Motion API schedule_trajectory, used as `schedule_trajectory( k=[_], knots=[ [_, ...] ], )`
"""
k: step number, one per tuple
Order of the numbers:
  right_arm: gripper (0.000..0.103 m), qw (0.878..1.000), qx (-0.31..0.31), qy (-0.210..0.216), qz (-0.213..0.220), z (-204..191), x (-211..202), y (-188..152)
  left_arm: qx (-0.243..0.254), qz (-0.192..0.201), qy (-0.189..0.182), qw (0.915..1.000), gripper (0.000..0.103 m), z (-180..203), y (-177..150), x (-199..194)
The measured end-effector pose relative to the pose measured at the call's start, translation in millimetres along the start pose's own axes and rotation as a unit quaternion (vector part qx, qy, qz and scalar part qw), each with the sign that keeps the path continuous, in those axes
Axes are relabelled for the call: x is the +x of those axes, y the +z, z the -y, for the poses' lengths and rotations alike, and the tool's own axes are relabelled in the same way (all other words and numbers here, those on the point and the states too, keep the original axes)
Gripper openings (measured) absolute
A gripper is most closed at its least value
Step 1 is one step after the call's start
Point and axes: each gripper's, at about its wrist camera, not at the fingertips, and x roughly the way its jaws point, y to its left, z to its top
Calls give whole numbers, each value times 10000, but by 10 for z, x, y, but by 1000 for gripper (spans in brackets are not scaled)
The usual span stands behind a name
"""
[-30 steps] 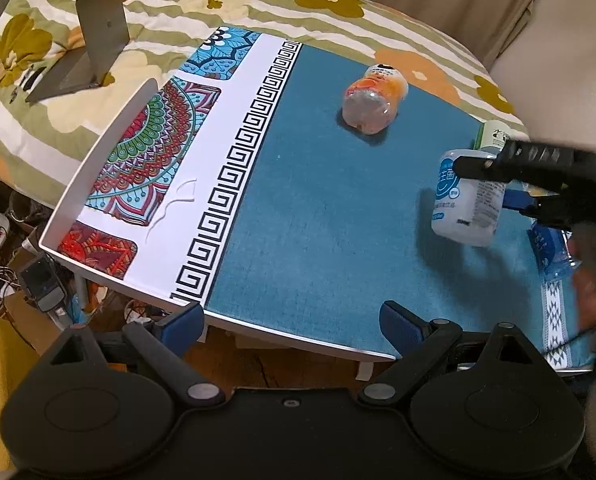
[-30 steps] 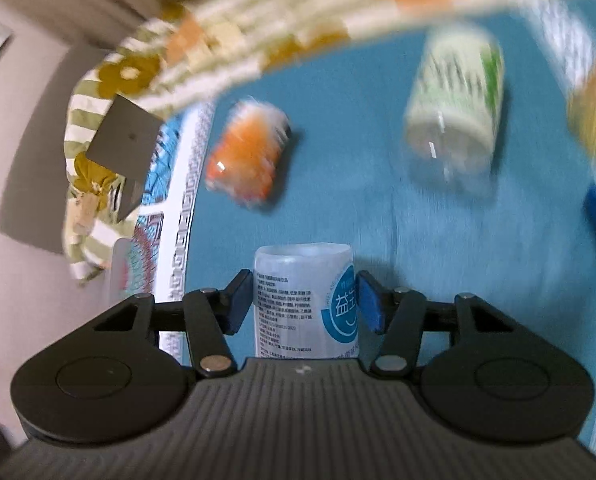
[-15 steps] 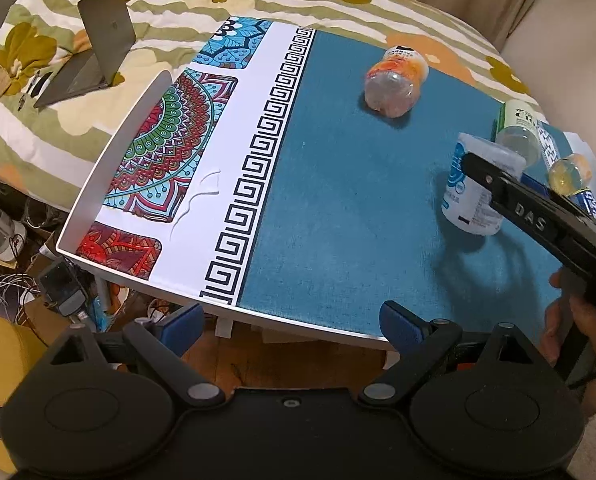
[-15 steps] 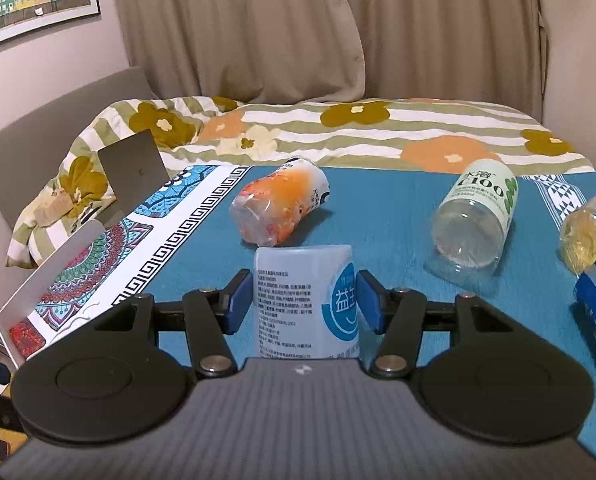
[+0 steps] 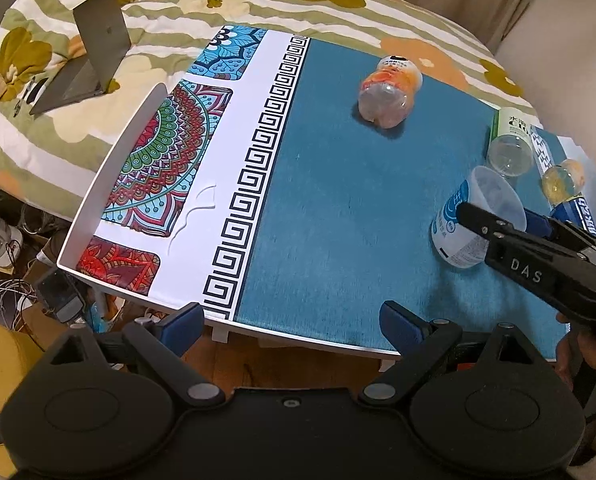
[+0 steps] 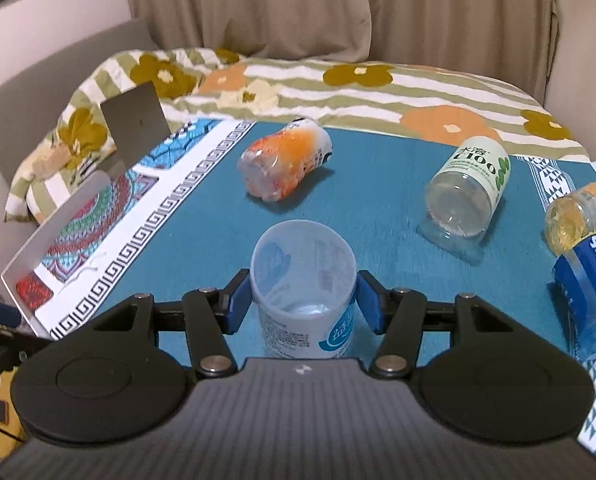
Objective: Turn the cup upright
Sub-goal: 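Lower the upright cup onto the cloth and open the right tool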
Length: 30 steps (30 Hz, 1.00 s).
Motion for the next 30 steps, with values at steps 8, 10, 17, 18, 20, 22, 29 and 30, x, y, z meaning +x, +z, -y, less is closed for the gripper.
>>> schedule_trajectory(
  k=[8, 10, 17, 18, 20, 22, 29, 30],
  knots=[
    [74, 9991, -108, -58, -398, -41, 47, 105, 30, -23, -9, 10000, 97, 33, 21, -8],
    [74, 9990, -132, -59, -431, -43, 50, 115, 47, -10, -4, 10000, 97, 41, 24, -15],
    [103, 9990, 65, -57, -436, -14, 23, 130, 124, 75, 71, 9999, 97, 88, 29, -73],
    [103, 9988, 94, -68, -468, -6, 10, 142, 146, 103, 79, 9998, 97, 104, 32, -100],
    [103, 9982, 154, -108, -563, 25, -53, 172, 220, 180, 92, 9996, 97, 149, 49, -176],
    [103, 9978, 215, -163, -602, 64, -192, 218, 340, 303, 114, 9989, 97, 207, 70, -281],
    [103, 9917, 527, -633, -988, 284, -886, 454, 727, 756, -7, 9945, 103, 454, 178, -702],
    [103, 9907, 573, -711, -1009, 325, -994, 469, 757, 801, -45, 9939, 103, 490, 179, -750]
  ],
)
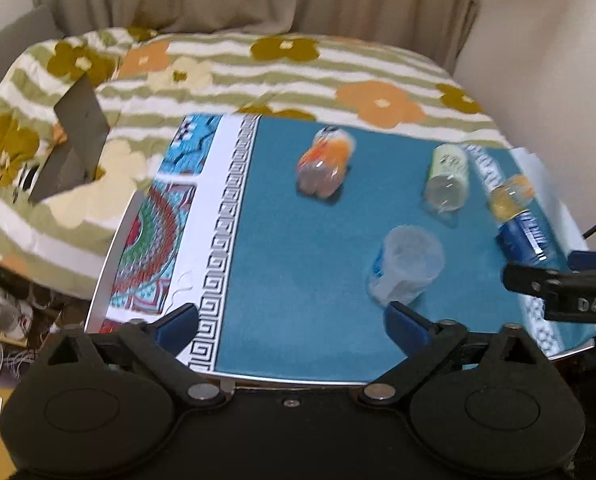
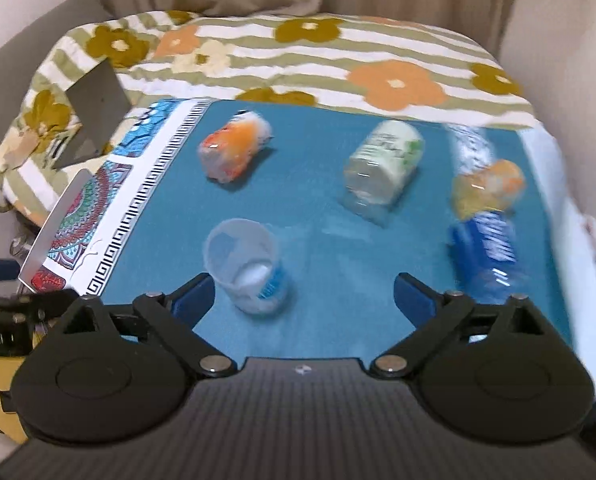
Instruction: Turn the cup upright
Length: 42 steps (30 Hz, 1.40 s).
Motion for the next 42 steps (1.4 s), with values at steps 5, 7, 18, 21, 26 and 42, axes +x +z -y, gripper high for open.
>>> schedule_trajectory(
  k=[5, 7, 18, 21, 26, 42],
  knots=[
    [103, 9992, 213, -346, -53, 207, -354, -91, 178, 87, -87, 9998, 103, 162, -17, -141],
    [103, 9985, 283, -439, -134, 259, -420, -153, 284, 100, -67, 9995, 103, 220, -45, -166],
    [103, 9970, 519, -478, -306, 361, -541, -488, 608, 86, 29, 9981, 103, 437, -269, -232],
    [103, 9970, 538, -477, -303, 373, -558, -507, 627, 103, 62, 9980, 103, 456, -284, -259],
    [103, 9967, 567, -487, -306, 400, -575, -527, 613, 122, 83, 9980, 103, 467, -289, -272],
    [103, 9965, 597, -504, -284, 412, -599, -523, 688, 148, 116, 9975, 103, 494, -267, -266]
  ],
)
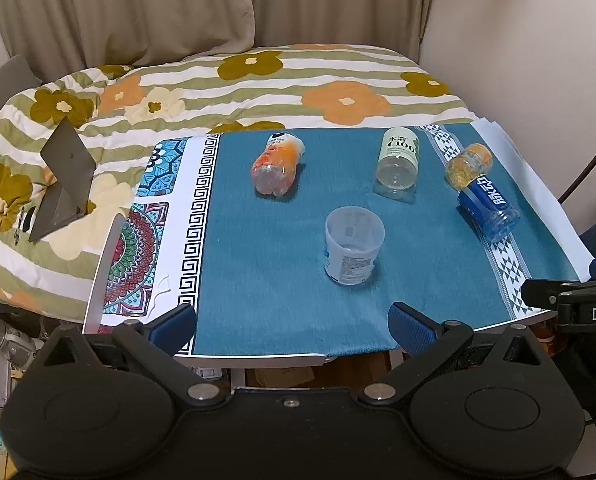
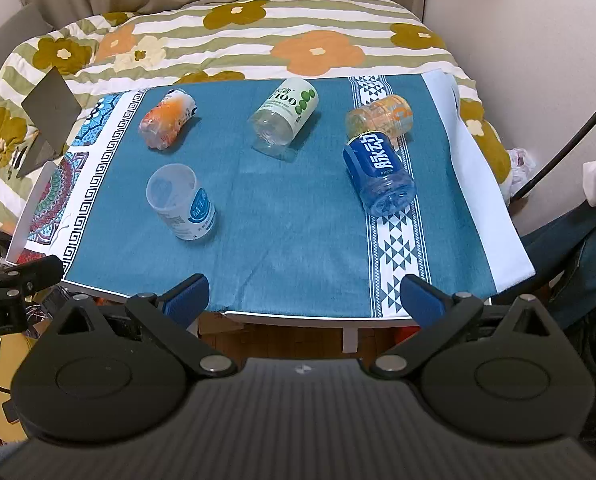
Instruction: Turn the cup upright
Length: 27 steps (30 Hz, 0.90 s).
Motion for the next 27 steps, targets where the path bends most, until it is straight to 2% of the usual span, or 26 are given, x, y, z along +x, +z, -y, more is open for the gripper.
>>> schedule_trajectory(
  k=[27],
  knots=[
    [103, 10000, 0, -14, -32, -47, 8, 42, 83, 11, 24, 10000, 103, -78, 96, 18]
  ],
)
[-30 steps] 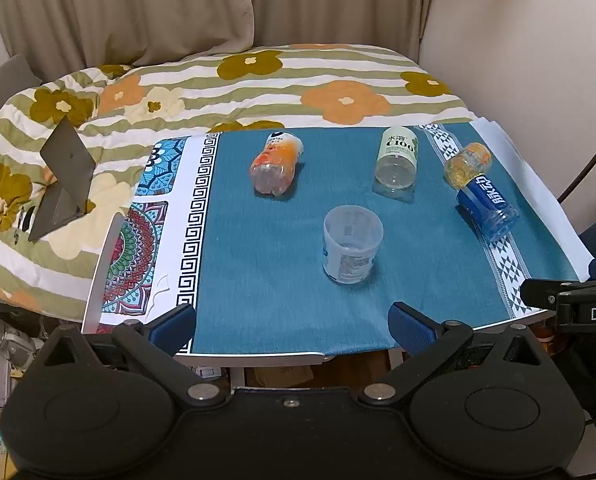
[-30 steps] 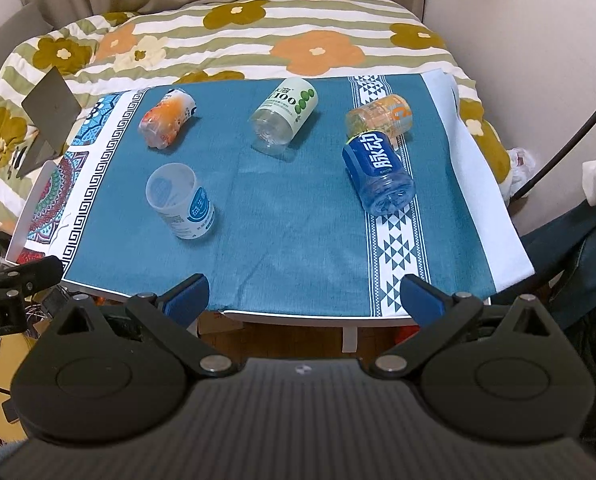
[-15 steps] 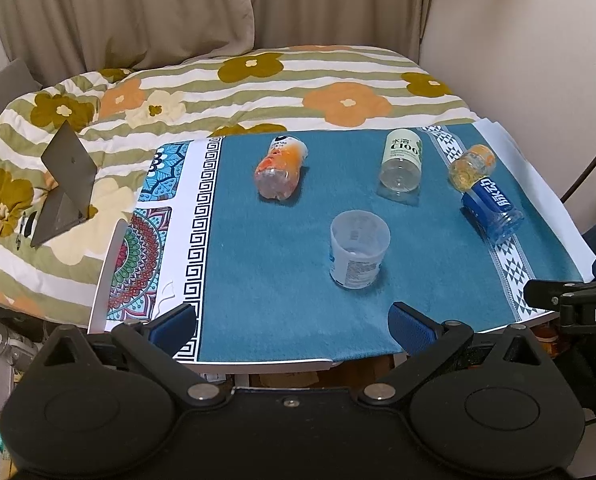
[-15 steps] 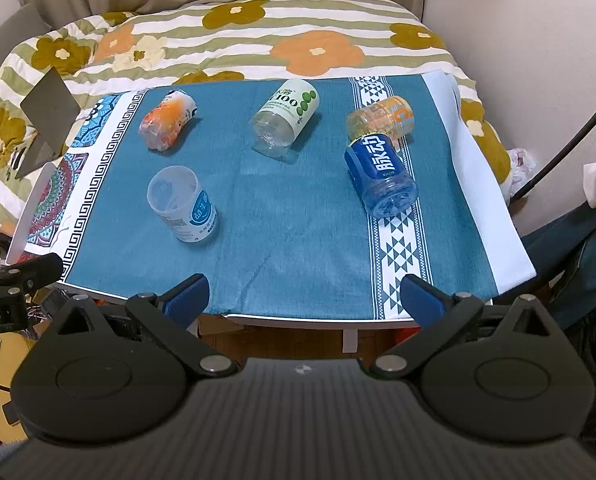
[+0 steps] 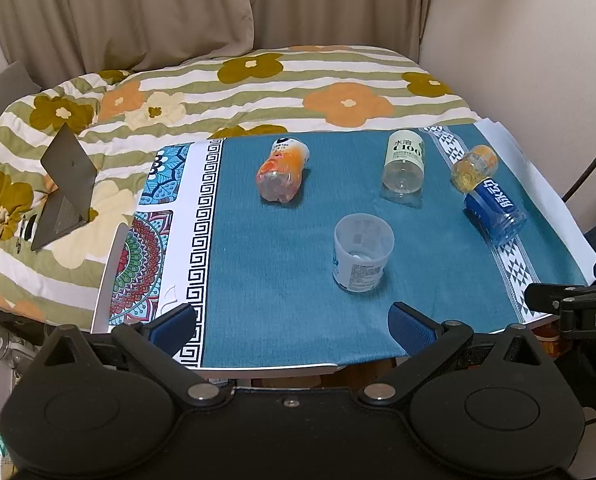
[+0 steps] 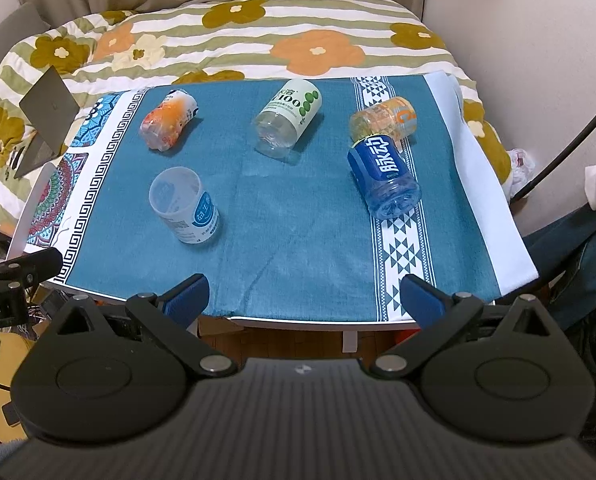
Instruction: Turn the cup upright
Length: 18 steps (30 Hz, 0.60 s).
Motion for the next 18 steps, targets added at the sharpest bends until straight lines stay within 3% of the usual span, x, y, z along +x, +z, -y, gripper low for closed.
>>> schedule_trajectory(
  k=[18],
  knots=[
    [103, 9999, -106, 14, 128, -33, 72, 16, -319, 231, 105, 9992, 103, -117, -10, 22]
  ],
)
